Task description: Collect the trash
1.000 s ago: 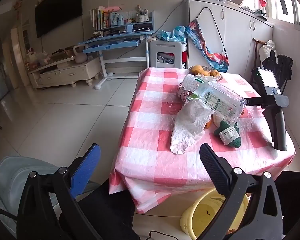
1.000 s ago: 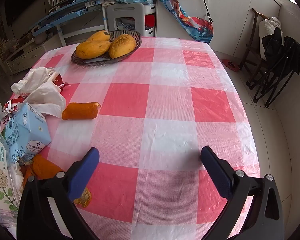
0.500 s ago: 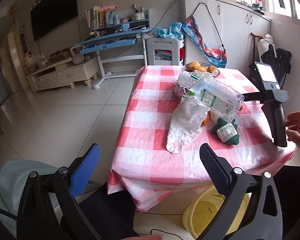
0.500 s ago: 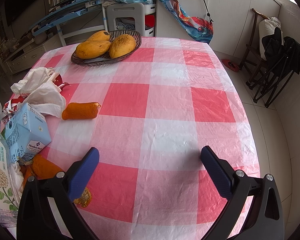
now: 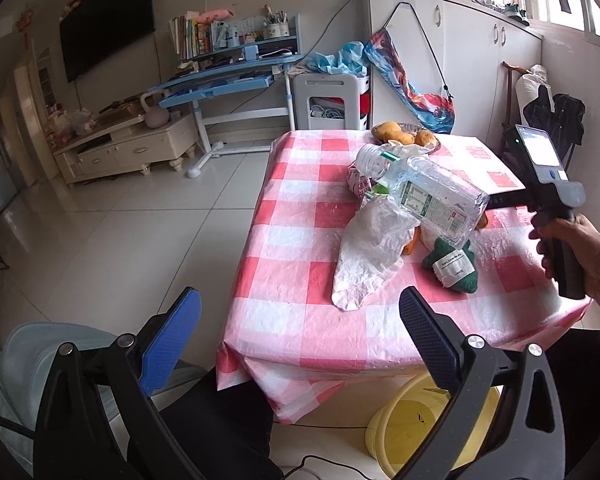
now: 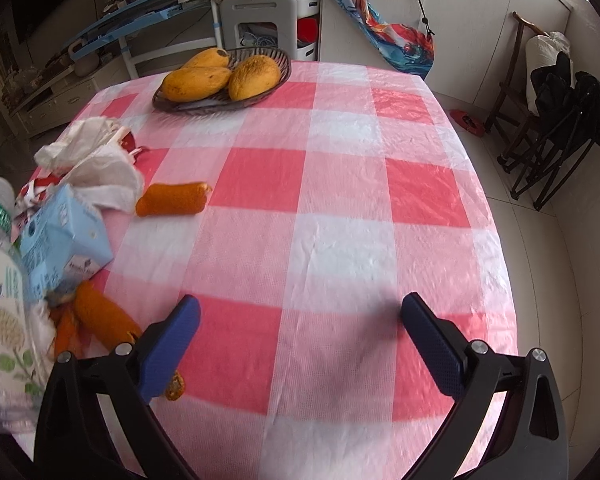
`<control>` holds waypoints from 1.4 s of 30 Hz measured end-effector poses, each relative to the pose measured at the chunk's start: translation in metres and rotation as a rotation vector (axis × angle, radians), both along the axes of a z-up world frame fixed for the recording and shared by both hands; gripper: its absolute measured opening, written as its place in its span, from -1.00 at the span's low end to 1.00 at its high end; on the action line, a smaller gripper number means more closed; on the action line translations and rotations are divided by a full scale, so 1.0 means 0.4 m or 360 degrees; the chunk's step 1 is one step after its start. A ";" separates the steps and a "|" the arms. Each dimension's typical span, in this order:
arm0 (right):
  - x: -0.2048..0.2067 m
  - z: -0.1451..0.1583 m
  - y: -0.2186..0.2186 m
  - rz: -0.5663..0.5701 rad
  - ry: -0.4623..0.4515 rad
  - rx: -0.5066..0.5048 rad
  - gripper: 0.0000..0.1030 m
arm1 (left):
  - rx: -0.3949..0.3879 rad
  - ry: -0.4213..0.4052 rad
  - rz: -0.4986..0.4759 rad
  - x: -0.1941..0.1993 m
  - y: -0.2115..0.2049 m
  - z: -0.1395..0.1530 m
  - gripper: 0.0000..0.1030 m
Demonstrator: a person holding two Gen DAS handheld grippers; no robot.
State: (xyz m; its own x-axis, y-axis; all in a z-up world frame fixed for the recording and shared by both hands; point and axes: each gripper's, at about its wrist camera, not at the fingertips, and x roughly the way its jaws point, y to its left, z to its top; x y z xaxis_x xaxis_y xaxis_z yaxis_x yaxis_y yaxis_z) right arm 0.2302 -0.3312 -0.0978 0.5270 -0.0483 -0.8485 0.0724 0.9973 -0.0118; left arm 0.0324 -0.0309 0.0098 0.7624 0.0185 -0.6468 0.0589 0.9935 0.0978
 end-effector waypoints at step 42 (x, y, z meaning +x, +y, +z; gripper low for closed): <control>-0.628 0.218 0.184 0.0249 -0.0890 0.0207 0.88 | -0.0055 -0.0147 -0.0069 -0.192 -0.034 0.118 0.86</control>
State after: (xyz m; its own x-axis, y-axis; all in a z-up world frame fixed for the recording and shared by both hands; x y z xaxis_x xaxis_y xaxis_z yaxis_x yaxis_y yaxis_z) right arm -0.0210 -0.2576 -0.0108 0.8881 0.1520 -0.4338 -0.1158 0.9873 0.1089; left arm -0.0442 -0.0443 0.0568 0.8184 -0.0366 -0.5735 0.0939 0.9931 0.0707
